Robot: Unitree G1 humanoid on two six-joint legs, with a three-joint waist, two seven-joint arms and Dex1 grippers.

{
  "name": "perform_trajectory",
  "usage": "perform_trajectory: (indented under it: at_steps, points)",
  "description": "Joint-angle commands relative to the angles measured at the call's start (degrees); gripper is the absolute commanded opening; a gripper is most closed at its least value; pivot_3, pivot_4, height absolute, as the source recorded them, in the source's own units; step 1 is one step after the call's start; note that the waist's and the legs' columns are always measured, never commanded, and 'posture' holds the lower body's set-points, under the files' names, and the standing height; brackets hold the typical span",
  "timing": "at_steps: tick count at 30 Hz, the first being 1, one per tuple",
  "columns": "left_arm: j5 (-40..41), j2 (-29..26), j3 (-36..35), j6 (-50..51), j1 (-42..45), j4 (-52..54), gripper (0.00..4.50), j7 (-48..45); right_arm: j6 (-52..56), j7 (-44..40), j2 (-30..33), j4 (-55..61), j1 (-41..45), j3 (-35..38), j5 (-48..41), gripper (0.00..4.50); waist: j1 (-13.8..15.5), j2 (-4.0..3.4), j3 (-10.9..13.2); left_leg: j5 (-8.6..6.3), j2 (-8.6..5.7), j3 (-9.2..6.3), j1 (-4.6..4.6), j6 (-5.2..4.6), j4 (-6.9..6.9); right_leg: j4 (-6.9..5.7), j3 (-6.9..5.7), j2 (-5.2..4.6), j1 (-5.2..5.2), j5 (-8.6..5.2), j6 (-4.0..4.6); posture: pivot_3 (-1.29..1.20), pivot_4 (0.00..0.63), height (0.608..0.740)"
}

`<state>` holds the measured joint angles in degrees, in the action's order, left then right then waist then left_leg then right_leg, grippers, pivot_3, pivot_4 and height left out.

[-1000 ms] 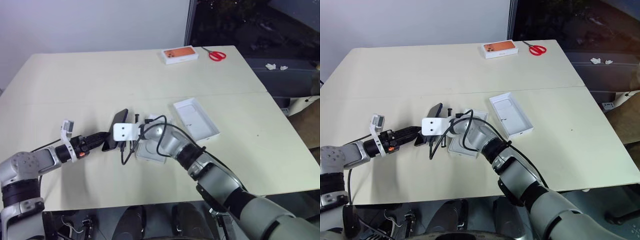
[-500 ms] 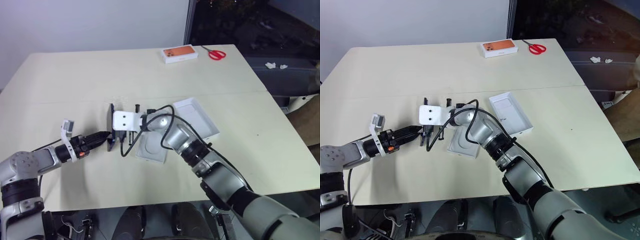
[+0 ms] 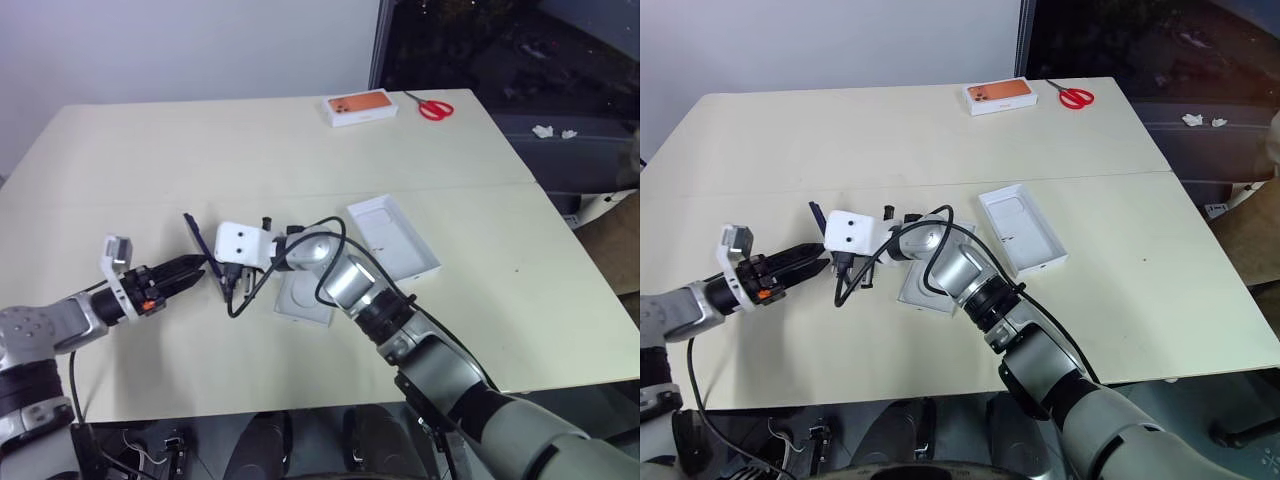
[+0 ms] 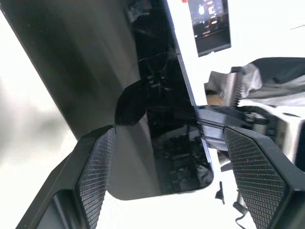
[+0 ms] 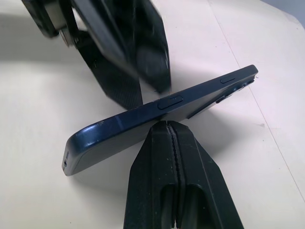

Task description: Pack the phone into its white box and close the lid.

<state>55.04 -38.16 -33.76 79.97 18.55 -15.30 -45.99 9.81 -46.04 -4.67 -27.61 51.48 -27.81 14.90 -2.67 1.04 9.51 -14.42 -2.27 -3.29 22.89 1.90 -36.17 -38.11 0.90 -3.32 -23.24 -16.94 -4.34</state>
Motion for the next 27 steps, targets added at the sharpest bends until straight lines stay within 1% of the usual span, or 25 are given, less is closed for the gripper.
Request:
perform_trajectory:
  at_steps: [1, 9, 21, 27]
  points:
    - [1.5, -0.6, -2.4, -0.1, -0.3, 0.7, 3.8, 0.9, -0.3, 0.3, -0.9, 2.3, 0.3, -0.1, -1.1, 0.03, 0.1, 0.0, 0.0, 0.0, 0.0, 0.0, 0.0, 0.0, 0.0, 0.0, -0.01, 0.0, -0.02, 0.0, 0.0, 0.0, 0.15, 0.74]
    - [2.4, 1.0, -2.6, -0.5, -1.8, 2.0, 3.8, 2.8, 3.3, -0.9, -2.5, 4.2, -0.3, 1.0, -4.5, 0.03, 0.1, 0.0, 0.0, 0.0, 0.01, 0.0, 0.01, 0.0, 0.01, 0.0, 0.0, 0.0, -0.01, 0.0, 0.0, 0.0, 0.15, 0.74]
    - [2.3, 1.1, -2.4, -1.6, -1.4, 1.3, 3.8, 3.1, 1.9, 0.7, -0.7, 3.0, -0.6, -0.1, -3.4, 0.03, 0.1, 0.02, 0.0, 0.0, 0.01, -0.01, 0.08, 0.01, -0.01, 0.0, -0.01, 0.0, -0.07, 0.0, 0.0, 0.0, 0.15, 0.74]
    - [1.0, 2.6, -1.9, -3.7, -2.6, 1.1, 3.8, 4.3, 0.1, 3.9, 0.1, 1.1, -0.4, -0.1, -1.6, 0.03, 0.1, 0.02, 0.0, 0.01, 0.01, 0.0, 0.08, 0.02, 0.0, 0.0, -0.01, 0.0, -0.09, 0.0, 0.0, 0.0, 0.15, 0.74]
